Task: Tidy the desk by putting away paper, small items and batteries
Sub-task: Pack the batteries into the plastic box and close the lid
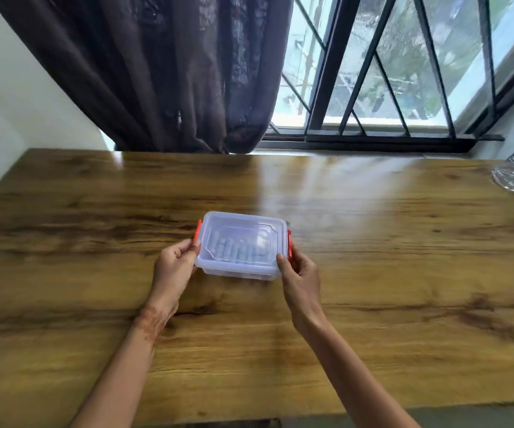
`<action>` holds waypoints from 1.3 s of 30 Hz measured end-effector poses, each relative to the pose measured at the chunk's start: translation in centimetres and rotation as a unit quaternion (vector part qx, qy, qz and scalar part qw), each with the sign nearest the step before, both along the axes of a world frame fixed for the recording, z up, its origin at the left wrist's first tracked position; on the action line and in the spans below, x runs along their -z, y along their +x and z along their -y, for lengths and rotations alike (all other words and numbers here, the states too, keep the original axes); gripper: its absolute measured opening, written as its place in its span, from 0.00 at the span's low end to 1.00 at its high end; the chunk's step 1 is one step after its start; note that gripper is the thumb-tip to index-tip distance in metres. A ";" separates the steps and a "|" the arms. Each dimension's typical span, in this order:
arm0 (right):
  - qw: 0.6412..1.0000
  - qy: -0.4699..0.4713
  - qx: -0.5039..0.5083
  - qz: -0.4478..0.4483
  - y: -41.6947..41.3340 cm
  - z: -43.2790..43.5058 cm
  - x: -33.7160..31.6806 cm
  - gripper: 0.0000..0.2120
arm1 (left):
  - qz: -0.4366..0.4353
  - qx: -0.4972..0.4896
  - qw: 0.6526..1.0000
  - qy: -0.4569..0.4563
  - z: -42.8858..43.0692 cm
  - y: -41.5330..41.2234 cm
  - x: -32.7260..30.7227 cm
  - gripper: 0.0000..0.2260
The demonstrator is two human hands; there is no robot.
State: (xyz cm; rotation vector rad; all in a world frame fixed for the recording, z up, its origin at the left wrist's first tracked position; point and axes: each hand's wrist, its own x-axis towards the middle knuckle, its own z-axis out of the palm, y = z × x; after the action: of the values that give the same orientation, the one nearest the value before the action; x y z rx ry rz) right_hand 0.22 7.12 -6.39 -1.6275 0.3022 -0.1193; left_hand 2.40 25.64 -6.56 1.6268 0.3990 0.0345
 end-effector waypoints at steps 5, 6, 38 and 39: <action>0.999 0.036 0.010 0.020 -0.7 2.3 -1.3 0.17 | 0.026 0.036 0.999 0.002 1.9 0.3 -1.8 0.07; 0.999 0.039 0.018 0.022 -0.8 2.9 -1.6 0.18 | 0.027 0.049 0.998 0.004 2.5 0.5 -2.3 0.06; 0.923 0.023 0.374 0.090 -2.3 49.6 -4.4 0.17 | 0.037 0.462 0.886 -0.015 60.1 12.9 -5.9 0.11; 0.922 0.026 0.377 0.087 -2.1 51.0 -4.0 0.18 | 0.034 0.467 0.884 -0.011 62.1 13.3 -5.7 0.11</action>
State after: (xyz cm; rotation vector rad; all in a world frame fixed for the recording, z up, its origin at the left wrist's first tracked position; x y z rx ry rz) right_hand -1.84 -43.91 -2.38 -1.3590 0.7762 -0.8301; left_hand 15.74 -36.42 -0.89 1.6424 -0.4687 -0.6369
